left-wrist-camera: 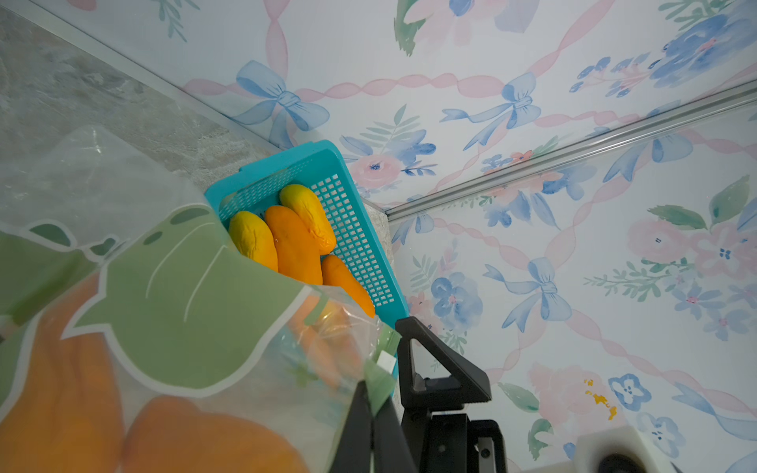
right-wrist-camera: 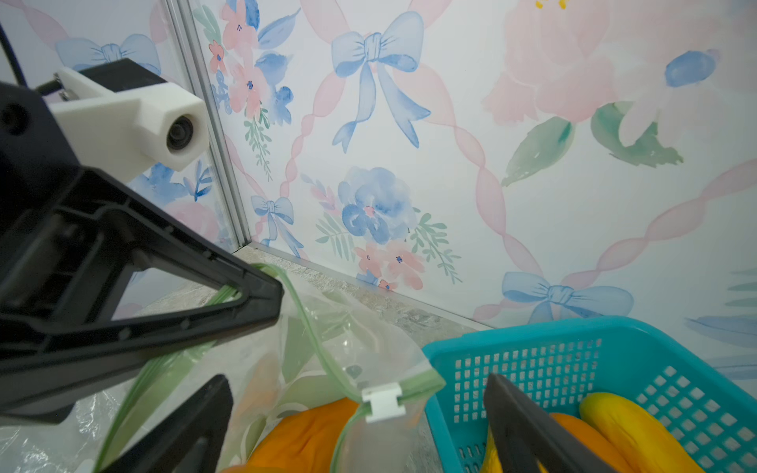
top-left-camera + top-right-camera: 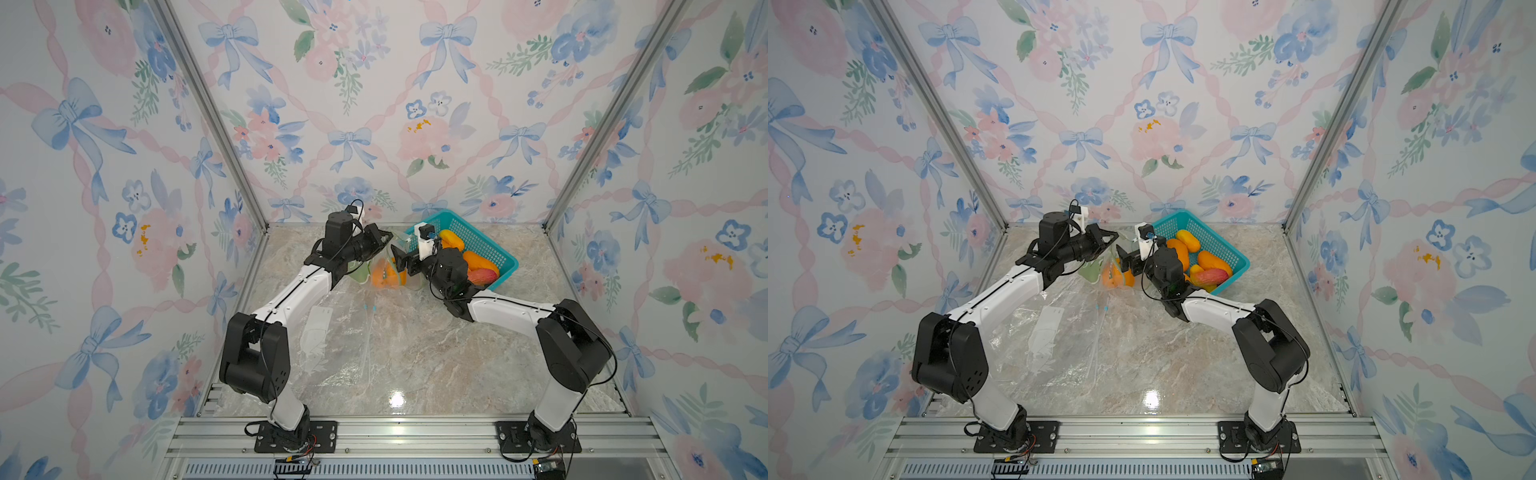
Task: Place the mango in a zip-top bag and seal the zipper
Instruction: Place the mango in the zipper food storage bag, then pick up the mango from the basket.
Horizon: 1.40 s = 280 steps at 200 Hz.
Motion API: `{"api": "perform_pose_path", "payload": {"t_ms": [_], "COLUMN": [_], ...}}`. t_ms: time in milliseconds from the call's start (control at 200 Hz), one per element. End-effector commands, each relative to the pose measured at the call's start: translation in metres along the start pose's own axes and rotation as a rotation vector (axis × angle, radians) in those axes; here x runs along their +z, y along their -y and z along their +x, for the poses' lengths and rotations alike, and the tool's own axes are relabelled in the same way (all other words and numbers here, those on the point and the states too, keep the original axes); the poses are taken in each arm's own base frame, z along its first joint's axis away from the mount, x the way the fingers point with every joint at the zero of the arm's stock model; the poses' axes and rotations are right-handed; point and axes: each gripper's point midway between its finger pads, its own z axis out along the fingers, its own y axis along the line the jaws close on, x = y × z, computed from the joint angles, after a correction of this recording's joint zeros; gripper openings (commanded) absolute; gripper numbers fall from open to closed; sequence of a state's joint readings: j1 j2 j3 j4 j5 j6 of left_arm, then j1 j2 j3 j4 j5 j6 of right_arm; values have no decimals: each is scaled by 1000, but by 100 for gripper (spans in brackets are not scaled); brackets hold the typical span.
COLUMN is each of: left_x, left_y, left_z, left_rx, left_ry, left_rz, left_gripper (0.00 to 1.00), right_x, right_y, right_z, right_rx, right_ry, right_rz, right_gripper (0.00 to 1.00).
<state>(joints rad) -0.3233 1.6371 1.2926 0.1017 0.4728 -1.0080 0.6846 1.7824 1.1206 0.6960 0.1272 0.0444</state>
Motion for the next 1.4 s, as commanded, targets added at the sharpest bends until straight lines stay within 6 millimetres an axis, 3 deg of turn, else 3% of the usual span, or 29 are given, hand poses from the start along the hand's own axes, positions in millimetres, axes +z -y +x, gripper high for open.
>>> {"api": "perform_pose_path", "payload": {"t_ms": [0, 140, 180, 190, 220, 485, 725, 890, 1025, 1045, 1150, 1395], "left_x": [-4, -4, -4, -4, -4, -6, -8, -8, -7, -7, -5, -5], "left_y": [14, 10, 8, 7, 5, -5, -20, -23, -26, -26, -27, -26], "left_z": [-10, -10, -10, -10, -10, -17, -17, -14, -13, -12, -11, -11], "left_rx": [9, 17, 22, 22, 27, 106, 206, 279, 305, 307, 305, 305], "left_ry": [26, 30, 34, 35, 38, 91, 123, 124, 120, 118, 112, 113], "left_rz": [42, 31, 25, 23, 18, -34, -97, -118, -125, -125, -126, -122], "left_gripper": [0, 0, 0, 0, 0, 0, 0, 0, 0, 0, 0, 0], "right_x": [-10, -20, -20, -25, -28, -66, -113, -127, -123, -119, -104, -49], "right_y": [-6, 0, 3, 4, 7, 25, 100, 136, 158, 161, 178, 220], "right_z": [-13, -27, -21, -31, -35, -2, 34, 51, 47, 56, 59, 84], "right_rx": [17, 60, 85, 94, 120, 236, 405, 426, 419, 413, 365, 292], "right_ry": [-18, -62, -107, -95, -115, -426, -690, -776, -818, -849, -882, -931], "right_rz": [-15, 10, 20, 19, 24, 113, 378, 453, 448, 446, 439, 395], "right_gripper": [99, 99, 99, 100, 100, 91, 83, 83, 82, 81, 80, 70]}}
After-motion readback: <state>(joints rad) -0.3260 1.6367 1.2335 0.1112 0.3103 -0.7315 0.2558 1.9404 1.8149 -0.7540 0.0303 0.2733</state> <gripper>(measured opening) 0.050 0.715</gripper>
